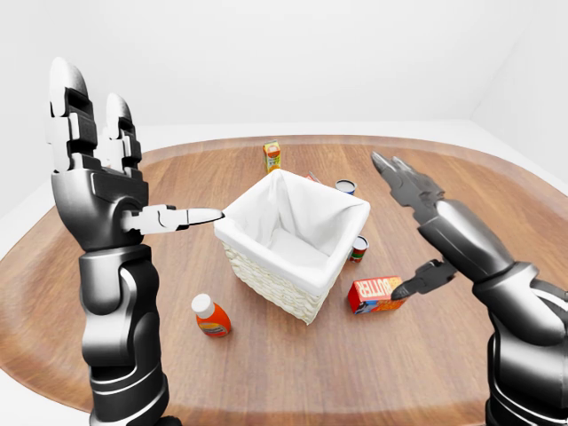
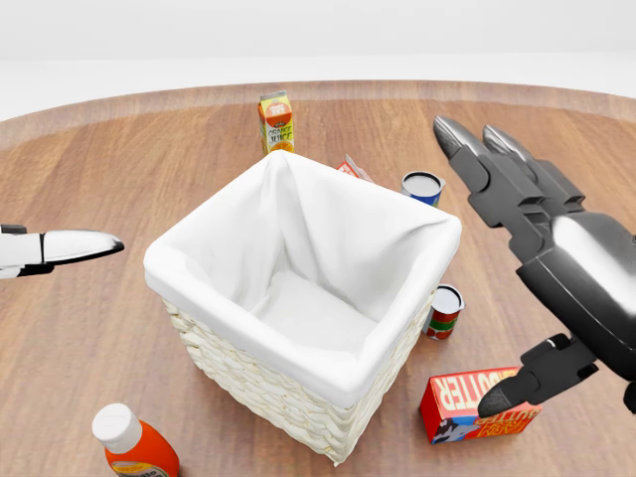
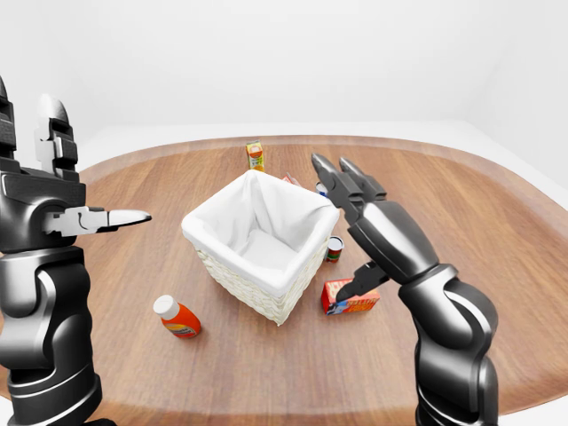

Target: Pick up the butter and put it in the basket.

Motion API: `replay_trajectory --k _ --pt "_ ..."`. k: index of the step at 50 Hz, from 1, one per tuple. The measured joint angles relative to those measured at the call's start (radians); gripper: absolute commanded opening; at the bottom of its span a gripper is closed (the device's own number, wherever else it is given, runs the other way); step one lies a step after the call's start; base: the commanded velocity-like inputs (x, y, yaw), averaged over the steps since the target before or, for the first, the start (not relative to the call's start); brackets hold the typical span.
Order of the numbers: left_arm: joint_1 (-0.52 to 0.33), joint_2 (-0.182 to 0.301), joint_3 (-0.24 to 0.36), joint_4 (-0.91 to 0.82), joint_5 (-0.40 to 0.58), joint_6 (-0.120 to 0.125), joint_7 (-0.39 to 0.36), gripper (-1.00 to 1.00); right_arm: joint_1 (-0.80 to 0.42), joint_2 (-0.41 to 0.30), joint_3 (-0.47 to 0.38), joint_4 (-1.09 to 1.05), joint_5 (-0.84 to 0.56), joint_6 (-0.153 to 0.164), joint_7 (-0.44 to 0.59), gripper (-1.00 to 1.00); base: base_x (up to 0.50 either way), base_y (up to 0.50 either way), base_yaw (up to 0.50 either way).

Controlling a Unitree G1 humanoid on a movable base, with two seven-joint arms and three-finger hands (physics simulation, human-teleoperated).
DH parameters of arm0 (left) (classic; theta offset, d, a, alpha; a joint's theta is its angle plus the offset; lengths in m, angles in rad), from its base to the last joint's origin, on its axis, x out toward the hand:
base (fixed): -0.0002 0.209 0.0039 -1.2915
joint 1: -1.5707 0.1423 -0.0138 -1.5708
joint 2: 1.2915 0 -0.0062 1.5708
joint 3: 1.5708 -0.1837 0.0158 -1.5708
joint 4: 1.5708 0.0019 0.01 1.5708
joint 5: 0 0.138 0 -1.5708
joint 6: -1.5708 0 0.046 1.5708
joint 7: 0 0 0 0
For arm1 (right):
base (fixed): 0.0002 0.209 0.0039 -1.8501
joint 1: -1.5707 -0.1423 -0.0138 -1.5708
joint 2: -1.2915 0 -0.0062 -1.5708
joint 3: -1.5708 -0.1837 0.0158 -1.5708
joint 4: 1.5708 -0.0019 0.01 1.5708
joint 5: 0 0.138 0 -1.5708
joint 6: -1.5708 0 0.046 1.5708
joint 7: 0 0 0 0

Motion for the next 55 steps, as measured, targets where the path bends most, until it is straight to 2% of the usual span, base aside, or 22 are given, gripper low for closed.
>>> replay_trajectory --k 14,28,40,55 --pt "0.001 0.002 0.002 0.007 -0.001 0.000 -0.001 1.00 -0.008 0.048 0.041 0.094 -0.309 0.000 0.006 1.00 0.00 0.00 0.00" --pt "0.004 0.003 0.005 0.012 -0.002 0.000 -0.001 1.00 0.006 0.101 0.044 0.171 -0.528 0.000 0.006 1.00 0.00 0.00 0.00" --pt "0.006 0.003 0.006 0.017 -0.003 0.000 -0.002 1.00 0.018 0.134 0.045 0.248 -0.647 0.000 0.006 1.00 0.00 0.00 0.00" --pt "0.010 0.004 0.007 0.022 -0.001 0.000 -0.006 1.00 0.024 0.161 0.072 0.373 -0.726 0.000 0.006 1.00 0.00 0.00 0.00"
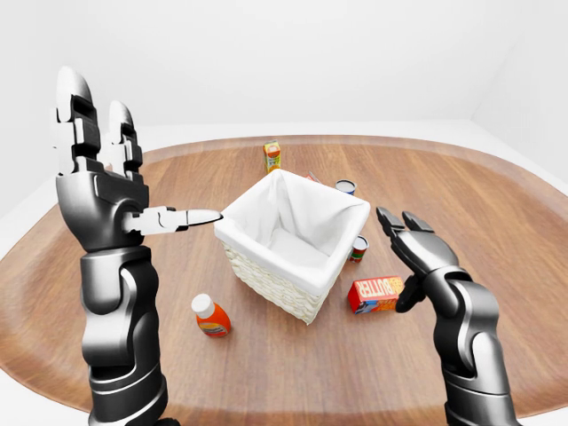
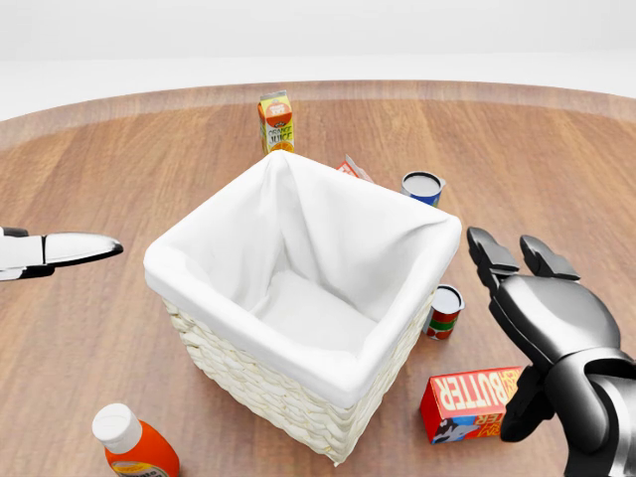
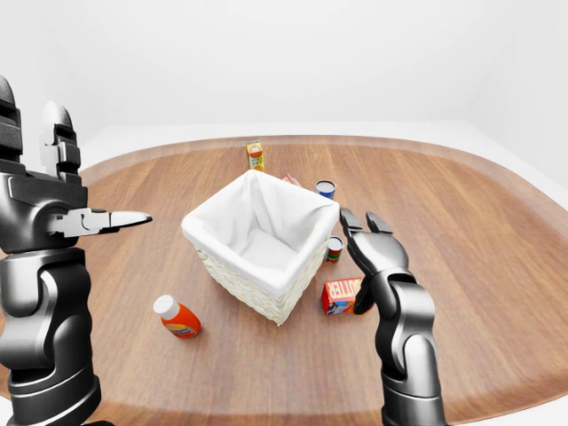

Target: Pick up the butter and put it in the basket.

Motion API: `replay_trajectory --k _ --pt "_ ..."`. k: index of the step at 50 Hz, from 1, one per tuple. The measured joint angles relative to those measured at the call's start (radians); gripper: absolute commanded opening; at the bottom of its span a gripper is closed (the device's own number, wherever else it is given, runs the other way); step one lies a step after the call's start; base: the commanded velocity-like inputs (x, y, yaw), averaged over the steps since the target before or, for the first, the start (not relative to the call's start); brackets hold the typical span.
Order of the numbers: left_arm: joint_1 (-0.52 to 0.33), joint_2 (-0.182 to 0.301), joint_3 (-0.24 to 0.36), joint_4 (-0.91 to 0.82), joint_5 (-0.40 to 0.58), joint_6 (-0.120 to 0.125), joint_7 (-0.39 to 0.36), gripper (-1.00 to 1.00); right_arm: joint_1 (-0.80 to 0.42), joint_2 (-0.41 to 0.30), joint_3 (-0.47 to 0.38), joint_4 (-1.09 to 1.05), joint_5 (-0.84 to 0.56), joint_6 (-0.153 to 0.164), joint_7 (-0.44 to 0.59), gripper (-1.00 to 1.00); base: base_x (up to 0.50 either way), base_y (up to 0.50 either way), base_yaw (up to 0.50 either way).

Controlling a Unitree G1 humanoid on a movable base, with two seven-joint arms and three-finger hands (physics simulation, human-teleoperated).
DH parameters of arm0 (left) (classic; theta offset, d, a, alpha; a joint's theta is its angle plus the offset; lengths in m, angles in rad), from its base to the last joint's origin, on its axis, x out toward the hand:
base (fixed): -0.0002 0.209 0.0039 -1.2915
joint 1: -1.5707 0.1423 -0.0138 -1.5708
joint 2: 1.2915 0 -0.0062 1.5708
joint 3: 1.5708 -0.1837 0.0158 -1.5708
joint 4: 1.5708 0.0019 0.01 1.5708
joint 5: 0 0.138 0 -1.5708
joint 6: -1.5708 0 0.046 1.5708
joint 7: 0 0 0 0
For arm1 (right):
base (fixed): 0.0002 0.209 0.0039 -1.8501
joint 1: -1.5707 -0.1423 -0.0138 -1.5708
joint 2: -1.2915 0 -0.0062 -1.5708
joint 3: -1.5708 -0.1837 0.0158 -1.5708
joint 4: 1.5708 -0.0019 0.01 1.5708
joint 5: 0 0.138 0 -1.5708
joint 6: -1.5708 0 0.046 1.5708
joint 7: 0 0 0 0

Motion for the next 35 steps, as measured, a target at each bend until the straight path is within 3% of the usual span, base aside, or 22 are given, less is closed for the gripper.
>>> replay_trajectory --k 18,35 --pt "0.000 0.004 0.004 0.002 -0.002 0.000 -0.003 1.00 -0.025 0.002 0.040 0.197 -0.042 0.000 -0.005 1.00 0.00 0.00 0.00" --pt "-0.003 0.004 0.003 0.005 0.000 0.000 -0.003 1.00 -0.092 -0.019 0.074 0.412 -0.117 0.000 -0.082 1.00 0.00 0.00 0.00"
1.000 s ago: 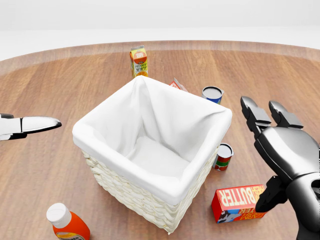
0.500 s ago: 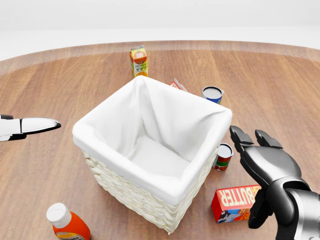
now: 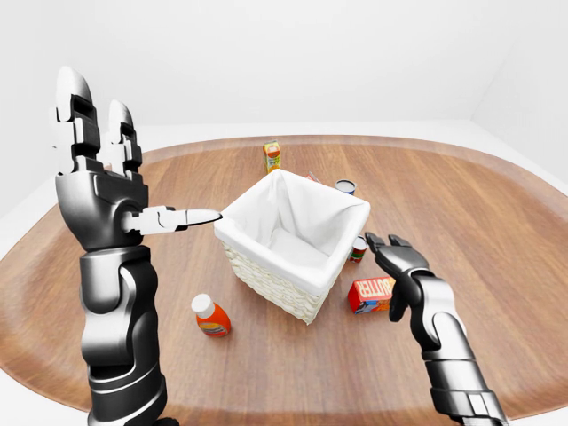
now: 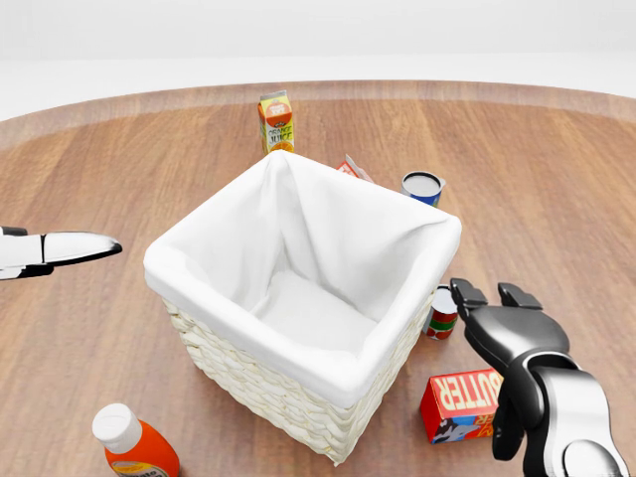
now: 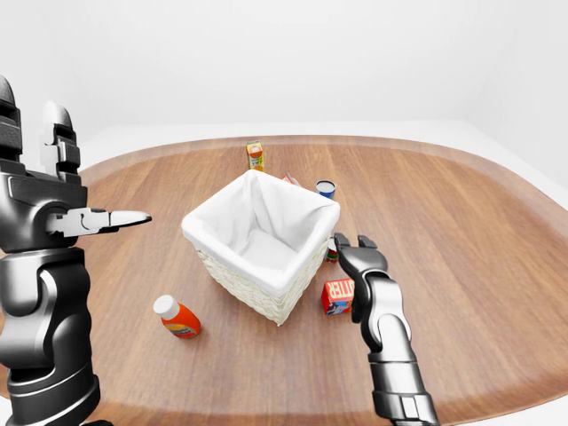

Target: Pick up the butter and put it in the basket.

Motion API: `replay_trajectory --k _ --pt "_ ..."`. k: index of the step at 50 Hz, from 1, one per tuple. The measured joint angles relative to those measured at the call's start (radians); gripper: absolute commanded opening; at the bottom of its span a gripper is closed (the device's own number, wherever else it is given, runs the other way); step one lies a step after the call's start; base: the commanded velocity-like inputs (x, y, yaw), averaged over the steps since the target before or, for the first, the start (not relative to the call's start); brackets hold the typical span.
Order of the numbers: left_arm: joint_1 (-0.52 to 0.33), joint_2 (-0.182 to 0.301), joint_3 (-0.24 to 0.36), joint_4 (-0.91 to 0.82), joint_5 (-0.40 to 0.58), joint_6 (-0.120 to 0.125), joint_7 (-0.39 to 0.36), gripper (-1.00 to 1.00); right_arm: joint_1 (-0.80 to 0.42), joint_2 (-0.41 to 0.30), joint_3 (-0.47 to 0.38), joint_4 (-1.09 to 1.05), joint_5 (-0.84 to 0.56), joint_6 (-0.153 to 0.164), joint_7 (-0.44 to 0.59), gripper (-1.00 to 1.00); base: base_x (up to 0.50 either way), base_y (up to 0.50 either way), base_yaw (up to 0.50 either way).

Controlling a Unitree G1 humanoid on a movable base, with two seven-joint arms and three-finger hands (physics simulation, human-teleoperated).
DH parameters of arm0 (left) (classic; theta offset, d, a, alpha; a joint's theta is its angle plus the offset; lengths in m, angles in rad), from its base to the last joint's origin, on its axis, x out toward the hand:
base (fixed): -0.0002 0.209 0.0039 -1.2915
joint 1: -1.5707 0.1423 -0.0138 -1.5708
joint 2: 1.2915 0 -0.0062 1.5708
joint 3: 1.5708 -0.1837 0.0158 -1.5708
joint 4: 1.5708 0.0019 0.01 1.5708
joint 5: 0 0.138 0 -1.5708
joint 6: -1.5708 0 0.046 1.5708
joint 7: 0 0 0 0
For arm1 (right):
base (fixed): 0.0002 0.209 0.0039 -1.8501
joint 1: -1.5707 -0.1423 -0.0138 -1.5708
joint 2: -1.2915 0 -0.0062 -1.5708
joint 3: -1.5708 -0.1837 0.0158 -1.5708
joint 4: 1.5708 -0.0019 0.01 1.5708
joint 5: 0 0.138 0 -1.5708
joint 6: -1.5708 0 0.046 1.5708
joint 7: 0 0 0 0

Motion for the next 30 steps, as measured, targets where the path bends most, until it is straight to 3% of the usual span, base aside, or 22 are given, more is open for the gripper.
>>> replay_trajectory --k 30 --pt "0.002 -0.002 -0.004 0.018 0.006 0.000 -0.003 1.00 -0.137 -0.018 0.068 0.417 -0.028 0.000 -0.226 1.00 0.00 0.00 0.00"
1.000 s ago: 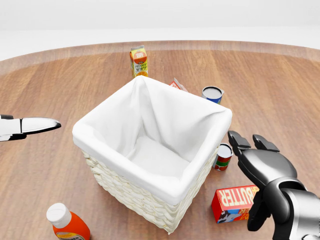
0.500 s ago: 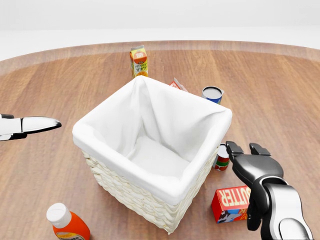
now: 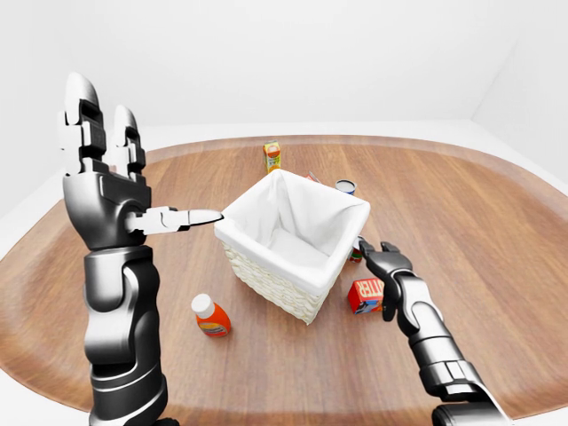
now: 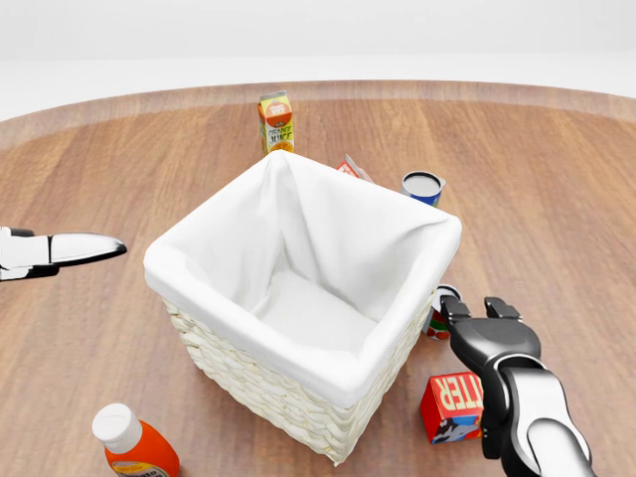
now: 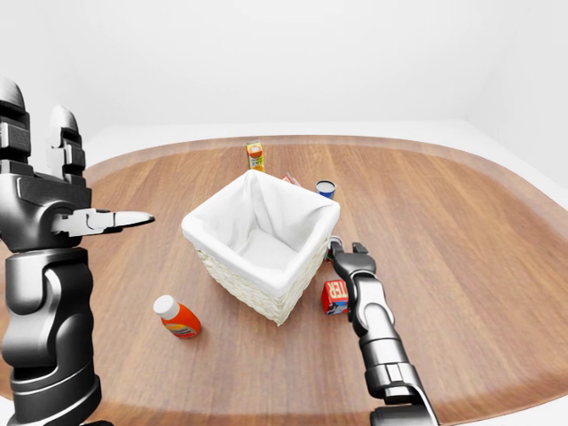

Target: Pick up the butter and put it in the basket.

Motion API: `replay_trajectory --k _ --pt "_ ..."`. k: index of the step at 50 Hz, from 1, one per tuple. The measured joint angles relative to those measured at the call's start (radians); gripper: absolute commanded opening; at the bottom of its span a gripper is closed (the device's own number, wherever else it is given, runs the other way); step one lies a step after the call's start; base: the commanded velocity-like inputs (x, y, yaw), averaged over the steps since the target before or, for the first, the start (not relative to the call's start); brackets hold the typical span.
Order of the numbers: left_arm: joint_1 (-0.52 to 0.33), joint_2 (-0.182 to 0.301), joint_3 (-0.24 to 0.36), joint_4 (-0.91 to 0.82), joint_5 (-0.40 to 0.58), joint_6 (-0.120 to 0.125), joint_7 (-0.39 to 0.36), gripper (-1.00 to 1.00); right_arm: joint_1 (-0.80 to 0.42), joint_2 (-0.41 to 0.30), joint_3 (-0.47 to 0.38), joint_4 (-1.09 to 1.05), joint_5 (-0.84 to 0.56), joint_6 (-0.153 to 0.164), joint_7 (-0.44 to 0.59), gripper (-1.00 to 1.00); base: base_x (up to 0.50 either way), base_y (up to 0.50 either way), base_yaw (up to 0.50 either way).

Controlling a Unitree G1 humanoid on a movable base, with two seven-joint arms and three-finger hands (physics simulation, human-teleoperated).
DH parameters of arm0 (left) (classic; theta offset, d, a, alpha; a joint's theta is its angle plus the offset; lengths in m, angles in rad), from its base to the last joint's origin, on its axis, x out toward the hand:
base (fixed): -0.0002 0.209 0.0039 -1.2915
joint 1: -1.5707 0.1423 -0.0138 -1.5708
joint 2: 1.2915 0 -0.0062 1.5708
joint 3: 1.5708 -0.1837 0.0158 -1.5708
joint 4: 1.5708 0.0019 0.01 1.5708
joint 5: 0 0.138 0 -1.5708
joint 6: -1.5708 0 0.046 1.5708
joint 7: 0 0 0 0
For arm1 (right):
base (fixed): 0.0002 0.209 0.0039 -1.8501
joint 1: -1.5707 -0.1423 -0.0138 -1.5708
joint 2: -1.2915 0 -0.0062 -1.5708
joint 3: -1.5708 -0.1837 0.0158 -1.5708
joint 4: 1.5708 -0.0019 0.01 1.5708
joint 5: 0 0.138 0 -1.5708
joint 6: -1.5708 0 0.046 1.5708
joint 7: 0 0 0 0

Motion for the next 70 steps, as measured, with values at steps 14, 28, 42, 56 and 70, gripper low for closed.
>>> replay_trajectory --k 14,28,42,56,70 --pt "0.006 -0.004 -0.004 0.014 0.006 0.000 -0.004 1.00 -0.053 -0.005 0.022 0.165 0.039 0.000 -0.101 1.00 0.00 0.00 0.00" --pt "0.013 -0.009 -0.007 0.020 0.011 0.000 -0.007 1.00 -0.149 -0.015 0.044 0.393 0.125 0.000 -0.232 1.00 0.00 0.00 0.00" --pt "0.014 -0.011 -0.008 0.027 0.012 0.000 -0.007 1.00 -0.223 -0.018 0.073 0.580 0.203 0.000 -0.333 1.00 0.00 0.00 0.00" --pt "0.012 -0.011 -0.009 0.035 0.011 0.000 -0.008 1.00 -0.258 -0.011 0.098 0.689 0.243 0.000 -0.390 1.00 0.00 0.00 0.00" --pt "0.013 -0.010 -0.007 0.042 0.009 0.000 -0.010 1.00 -0.269 -0.007 0.121 0.747 0.253 0.000 -0.429 -1.00 0.00 0.00 0.00"
